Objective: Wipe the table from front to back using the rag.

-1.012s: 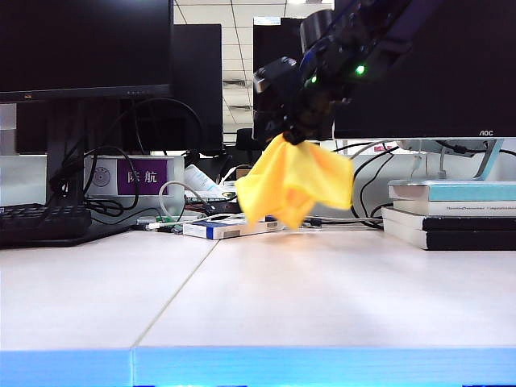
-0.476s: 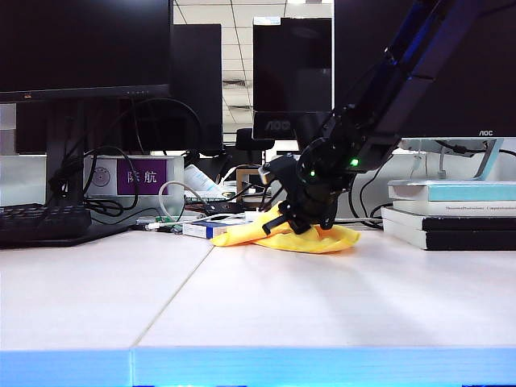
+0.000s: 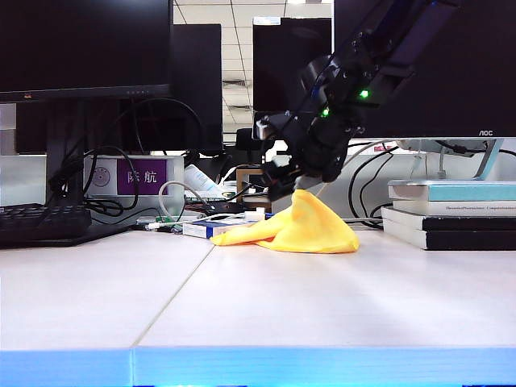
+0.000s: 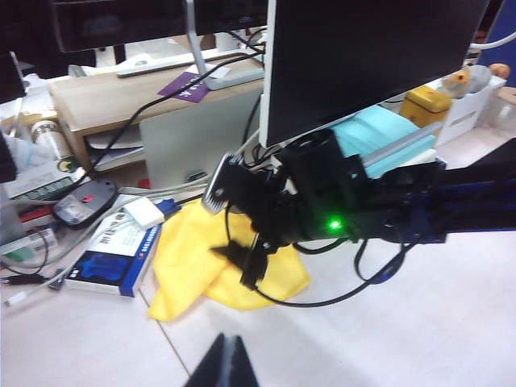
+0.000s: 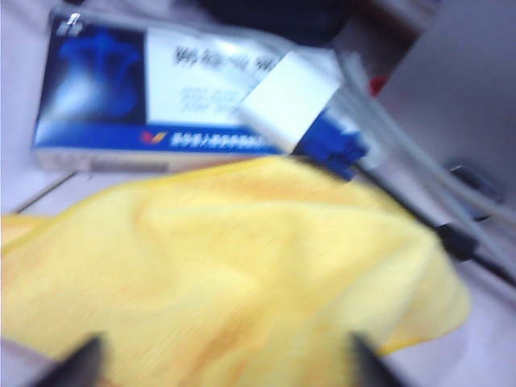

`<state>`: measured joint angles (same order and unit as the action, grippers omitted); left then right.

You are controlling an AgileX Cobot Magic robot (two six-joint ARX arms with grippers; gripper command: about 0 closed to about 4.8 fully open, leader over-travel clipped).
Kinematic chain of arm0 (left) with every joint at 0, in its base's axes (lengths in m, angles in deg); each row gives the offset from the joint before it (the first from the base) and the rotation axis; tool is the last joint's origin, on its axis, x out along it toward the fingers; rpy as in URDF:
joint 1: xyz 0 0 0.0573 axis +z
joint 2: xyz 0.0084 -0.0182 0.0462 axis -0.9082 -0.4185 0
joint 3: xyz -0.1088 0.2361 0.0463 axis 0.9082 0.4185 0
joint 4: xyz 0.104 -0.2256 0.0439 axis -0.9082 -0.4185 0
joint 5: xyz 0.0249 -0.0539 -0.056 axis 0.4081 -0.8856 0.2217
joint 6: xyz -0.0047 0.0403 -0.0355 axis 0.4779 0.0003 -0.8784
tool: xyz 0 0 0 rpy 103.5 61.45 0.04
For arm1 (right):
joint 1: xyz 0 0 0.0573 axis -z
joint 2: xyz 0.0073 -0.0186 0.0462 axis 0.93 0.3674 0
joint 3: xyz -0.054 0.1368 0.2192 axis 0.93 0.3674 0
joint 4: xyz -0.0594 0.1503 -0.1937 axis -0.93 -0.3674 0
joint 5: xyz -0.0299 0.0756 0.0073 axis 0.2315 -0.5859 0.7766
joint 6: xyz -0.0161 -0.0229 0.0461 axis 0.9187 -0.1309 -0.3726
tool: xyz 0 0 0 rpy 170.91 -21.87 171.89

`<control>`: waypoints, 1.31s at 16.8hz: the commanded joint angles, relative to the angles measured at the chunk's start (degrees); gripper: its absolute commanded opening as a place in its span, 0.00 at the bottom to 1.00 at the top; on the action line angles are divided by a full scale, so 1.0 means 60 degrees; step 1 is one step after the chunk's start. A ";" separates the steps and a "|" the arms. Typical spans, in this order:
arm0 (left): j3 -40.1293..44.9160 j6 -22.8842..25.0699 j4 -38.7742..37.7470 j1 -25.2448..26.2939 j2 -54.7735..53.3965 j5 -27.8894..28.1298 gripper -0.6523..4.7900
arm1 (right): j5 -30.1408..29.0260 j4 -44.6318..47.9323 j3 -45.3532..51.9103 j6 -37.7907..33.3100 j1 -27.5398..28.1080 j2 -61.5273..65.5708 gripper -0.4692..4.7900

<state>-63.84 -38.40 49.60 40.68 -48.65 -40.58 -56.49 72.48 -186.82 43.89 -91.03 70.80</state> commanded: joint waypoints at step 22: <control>-0.0058 -0.0033 0.0066 -0.0007 -0.0157 -0.0357 0.11 | 0.0517 0.2707 -0.2189 -0.2386 0.0368 0.2900 0.75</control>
<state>-63.84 -38.40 49.38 40.68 -49.76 -42.25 -53.49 89.70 -198.17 30.08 -88.78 87.58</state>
